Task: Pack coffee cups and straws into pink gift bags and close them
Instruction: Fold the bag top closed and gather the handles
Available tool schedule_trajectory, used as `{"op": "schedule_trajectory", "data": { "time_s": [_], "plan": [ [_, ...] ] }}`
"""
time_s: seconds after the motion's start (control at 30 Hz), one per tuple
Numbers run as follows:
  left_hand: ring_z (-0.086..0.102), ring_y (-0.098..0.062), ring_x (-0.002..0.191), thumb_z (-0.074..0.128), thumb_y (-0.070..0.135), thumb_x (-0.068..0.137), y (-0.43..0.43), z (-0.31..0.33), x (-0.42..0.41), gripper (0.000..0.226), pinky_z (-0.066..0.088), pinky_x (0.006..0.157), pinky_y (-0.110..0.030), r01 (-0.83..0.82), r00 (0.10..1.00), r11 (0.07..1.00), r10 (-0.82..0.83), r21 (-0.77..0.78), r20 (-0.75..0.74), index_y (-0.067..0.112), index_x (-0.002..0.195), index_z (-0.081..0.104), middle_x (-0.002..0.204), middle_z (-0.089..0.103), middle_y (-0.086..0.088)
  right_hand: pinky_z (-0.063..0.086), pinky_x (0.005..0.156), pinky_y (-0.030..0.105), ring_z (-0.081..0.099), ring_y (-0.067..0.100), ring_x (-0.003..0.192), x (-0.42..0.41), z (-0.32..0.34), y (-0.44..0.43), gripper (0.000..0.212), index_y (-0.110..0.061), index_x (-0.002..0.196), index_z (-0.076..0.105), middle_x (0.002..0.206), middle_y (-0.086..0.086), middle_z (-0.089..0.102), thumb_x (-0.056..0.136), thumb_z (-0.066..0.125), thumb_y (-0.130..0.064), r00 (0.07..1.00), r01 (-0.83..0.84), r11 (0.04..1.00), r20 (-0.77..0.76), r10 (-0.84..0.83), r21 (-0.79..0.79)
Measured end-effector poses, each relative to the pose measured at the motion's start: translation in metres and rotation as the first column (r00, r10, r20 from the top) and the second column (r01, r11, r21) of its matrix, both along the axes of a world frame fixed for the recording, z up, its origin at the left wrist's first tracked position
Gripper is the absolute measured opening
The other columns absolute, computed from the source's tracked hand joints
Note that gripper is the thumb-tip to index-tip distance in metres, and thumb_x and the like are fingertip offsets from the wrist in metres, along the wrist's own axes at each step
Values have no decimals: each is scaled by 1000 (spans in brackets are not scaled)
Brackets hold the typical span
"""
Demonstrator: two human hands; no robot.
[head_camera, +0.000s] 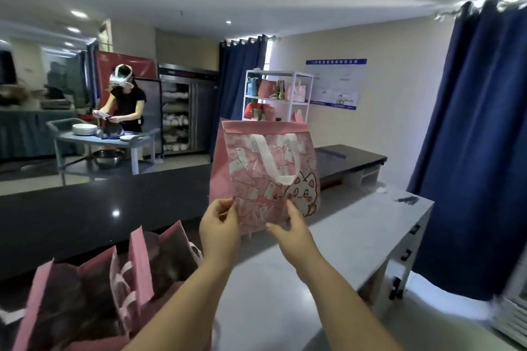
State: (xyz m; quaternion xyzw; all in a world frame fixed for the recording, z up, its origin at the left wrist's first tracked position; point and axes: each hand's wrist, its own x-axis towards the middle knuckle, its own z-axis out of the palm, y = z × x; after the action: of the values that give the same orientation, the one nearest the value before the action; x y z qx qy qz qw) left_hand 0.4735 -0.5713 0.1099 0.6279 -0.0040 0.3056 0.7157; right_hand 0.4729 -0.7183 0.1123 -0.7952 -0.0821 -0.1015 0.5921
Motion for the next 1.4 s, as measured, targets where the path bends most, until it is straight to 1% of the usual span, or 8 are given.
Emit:
{"op": "schedule_trajectory", "data": {
  "time_s": [0.37, 0.63, 0.8, 0.93, 1.03, 1.13, 1.23, 1.4],
  "plan": [
    [63, -11, 80, 57, 12, 94, -2, -13, 111, 21, 48, 66, -22, -345, 937, 928, 350, 140, -9, 26, 80, 58, 88, 65, -2, 29, 116, 41, 26, 15, 144, 162, -28, 19, 83, -28, 150, 29, 156, -3, 27, 81, 73, -18, 950, -305, 945, 38, 311, -114],
    [57, -19, 77, 54, 23, 96, 10, -23, 224, 15, 42, 63, -30, -542, 806, 805, 579, 239, -121, 17, 82, 56, 96, 61, -9, 27, 113, 25, 26, 8, 142, 283, -36, 41, 94, -39, 150, 25, 156, -9, 28, 75, 78, -18, 850, -522, 812, -85, 519, -261],
    [55, -19, 81, 56, 23, 95, -2, -44, 270, 13, 46, 71, -33, -613, 736, 740, 662, 278, -141, 20, 82, 56, 95, 54, -2, 31, 111, 25, 30, 5, 137, 345, -52, 41, 75, -30, 150, 31, 149, -14, 33, 87, 58, 0, 796, -604, 764, -120, 593, -229],
    [56, -18, 85, 58, 19, 93, -25, -61, 312, 15, 49, 78, -35, -623, 725, 723, 677, 299, -128, 26, 80, 55, 95, 50, 5, 41, 93, 12, 45, 3, 121, 397, -62, 38, 58, -21, 146, 39, 139, -7, 46, 94, 49, 2, 787, -610, 790, -159, 596, -57],
    [59, -21, 101, 59, 15, 93, -48, -78, 344, 8, 50, 91, -39, -579, 740, 753, 647, 313, -185, 19, 98, 65, 107, 53, 3, 42, 104, 28, 50, 11, 122, 434, -70, 32, 45, -19, 144, 42, 139, -2, 51, 100, 48, -13, 771, -588, 797, -204, 604, 137],
    [48, -18, 124, 57, 8, 93, -68, -91, 369, 37, 38, 109, -35, -390, 814, 832, 512, 394, -276, 14, 130, 58, 131, 51, 0, 41, 107, 37, 52, 12, 121, 468, -77, 22, 40, -25, 141, 44, 137, -4, 53, 101, 47, -27, 742, -591, 774, -223, 632, 226],
    [49, -10, 126, 60, 2, 89, -76, -92, 380, 46, 37, 107, -23, -305, 846, 869, 435, 389, -308, 20, 131, 57, 133, 54, 5, 43, 106, 38, 53, 16, 122, 490, -82, 15, 39, -22, 136, 49, 134, -2, 53, 98, 55, -27, 792, -558, 795, -135, 596, 237],
    [54, -8, 109, 71, 15, 83, -43, -76, 371, 40, 46, 92, -29, -742, 594, 628, 778, 235, -204, 32, 115, 56, 119, 55, 8, 48, 91, 27, 57, 12, 109, 499, -80, 14, 35, -26, 119, 56, 122, -2, 57, 87, 70, -24, 836, -543, 823, 23, 548, 165]
  ]
}}
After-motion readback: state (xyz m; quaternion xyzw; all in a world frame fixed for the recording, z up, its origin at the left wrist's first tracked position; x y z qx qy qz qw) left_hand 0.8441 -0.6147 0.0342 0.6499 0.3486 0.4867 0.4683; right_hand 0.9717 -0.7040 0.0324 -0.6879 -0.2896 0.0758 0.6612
